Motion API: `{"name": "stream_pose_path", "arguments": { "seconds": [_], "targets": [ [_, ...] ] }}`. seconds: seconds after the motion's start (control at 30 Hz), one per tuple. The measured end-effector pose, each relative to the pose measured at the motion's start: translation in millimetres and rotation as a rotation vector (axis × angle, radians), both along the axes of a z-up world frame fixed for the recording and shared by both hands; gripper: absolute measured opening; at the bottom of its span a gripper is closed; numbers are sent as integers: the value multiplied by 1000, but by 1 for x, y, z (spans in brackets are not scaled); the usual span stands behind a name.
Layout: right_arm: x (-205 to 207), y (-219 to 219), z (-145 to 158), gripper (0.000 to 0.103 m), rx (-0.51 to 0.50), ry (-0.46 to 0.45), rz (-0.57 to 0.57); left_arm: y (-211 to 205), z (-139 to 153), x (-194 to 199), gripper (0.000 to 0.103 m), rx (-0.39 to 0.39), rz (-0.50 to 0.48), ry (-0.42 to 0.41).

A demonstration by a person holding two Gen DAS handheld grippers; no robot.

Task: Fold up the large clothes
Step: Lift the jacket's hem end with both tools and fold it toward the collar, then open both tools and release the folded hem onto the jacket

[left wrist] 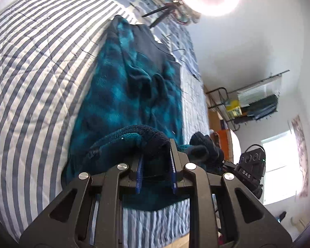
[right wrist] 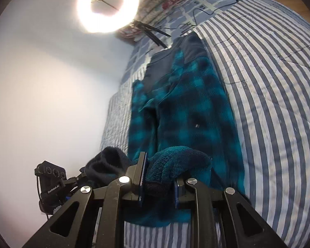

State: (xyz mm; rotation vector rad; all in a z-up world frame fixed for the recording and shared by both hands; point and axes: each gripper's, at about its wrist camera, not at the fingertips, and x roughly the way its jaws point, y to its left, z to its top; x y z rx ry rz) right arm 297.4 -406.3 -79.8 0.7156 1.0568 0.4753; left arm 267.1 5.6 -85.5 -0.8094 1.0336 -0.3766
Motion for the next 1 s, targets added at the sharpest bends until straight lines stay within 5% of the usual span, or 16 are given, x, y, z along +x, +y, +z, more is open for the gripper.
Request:
{"name": "stream_pose_path", "arguments": {
  "seconds": [0.4,0.53,0.67,0.7,0.83,0.9,1.0],
  "targets": [
    [48,-9,-55,23,80,141,-11,0,-51,48,20,6,15,97],
    [50,-22,-56,31,175,176,-26,3,-52,55,31,-34,-6,111],
    [46,-43,-47,69,248,146,-72,8,-43,58,63,-48,13,80],
    [43,-50,-43,72,265,139,-83,9,-40,59,65,-50,21,72],
    [36,-62,-22,63,265,50,-89,17,-21,60,65,10,14,15],
    [30,-50,-4,49,193,-3,-15,24,-12,57,65,50,10,-19],
    [18,-17,17,43,28,-93,105,29,-5,50,65,131,-33,-59]
  ]
}}
